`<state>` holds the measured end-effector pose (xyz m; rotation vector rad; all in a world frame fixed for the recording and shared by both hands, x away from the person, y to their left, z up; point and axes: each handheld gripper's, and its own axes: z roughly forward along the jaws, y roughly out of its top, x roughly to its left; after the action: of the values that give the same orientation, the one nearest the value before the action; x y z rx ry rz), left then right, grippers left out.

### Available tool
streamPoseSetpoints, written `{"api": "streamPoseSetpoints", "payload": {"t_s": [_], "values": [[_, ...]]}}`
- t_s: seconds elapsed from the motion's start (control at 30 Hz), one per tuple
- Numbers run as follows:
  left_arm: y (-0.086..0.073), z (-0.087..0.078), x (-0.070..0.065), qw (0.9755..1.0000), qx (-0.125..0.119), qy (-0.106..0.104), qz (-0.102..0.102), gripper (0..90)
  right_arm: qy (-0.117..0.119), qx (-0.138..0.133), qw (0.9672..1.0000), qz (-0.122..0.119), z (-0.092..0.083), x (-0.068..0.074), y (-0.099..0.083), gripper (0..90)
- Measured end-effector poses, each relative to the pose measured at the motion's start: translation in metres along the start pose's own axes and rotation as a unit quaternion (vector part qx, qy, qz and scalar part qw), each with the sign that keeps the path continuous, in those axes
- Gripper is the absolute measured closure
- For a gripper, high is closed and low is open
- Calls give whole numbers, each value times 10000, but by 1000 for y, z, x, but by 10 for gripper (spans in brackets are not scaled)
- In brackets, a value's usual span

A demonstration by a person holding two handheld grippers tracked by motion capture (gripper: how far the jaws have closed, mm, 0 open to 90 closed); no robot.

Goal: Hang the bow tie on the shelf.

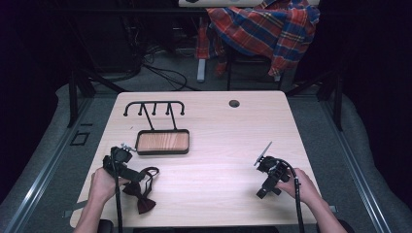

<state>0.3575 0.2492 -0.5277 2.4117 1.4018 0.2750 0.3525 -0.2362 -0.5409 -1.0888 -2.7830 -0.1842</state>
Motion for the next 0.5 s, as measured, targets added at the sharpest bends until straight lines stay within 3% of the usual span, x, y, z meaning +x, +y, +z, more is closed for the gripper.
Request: {"api": "streamPoseSetpoints", "payload": {"t_s": [0.07, 0.1, 0.37, 0.4, 0.5], "values": [[1, 2, 0, 10000, 54, 67, -5, 21, 9, -5, 10000, 2, 0, -1, 0, 129], [3, 4, 0, 9999, 115, 79, -48, 74, 12, -22, 10000, 13, 0, -1, 0, 129], [11, 12, -6, 9997, 136, 18, 200, 173, -11, -6, 10000, -19, 0, 0, 0, 129], [11, 12, -7, 9996, 135, 40, 233, 205, 5, -77, 9999, 77, 1, 1, -1, 129], [10, 12, -8, 9995, 97, -25, 312, 332, 7, -53, 10000, 45, 0, 0, -1, 129]]}}
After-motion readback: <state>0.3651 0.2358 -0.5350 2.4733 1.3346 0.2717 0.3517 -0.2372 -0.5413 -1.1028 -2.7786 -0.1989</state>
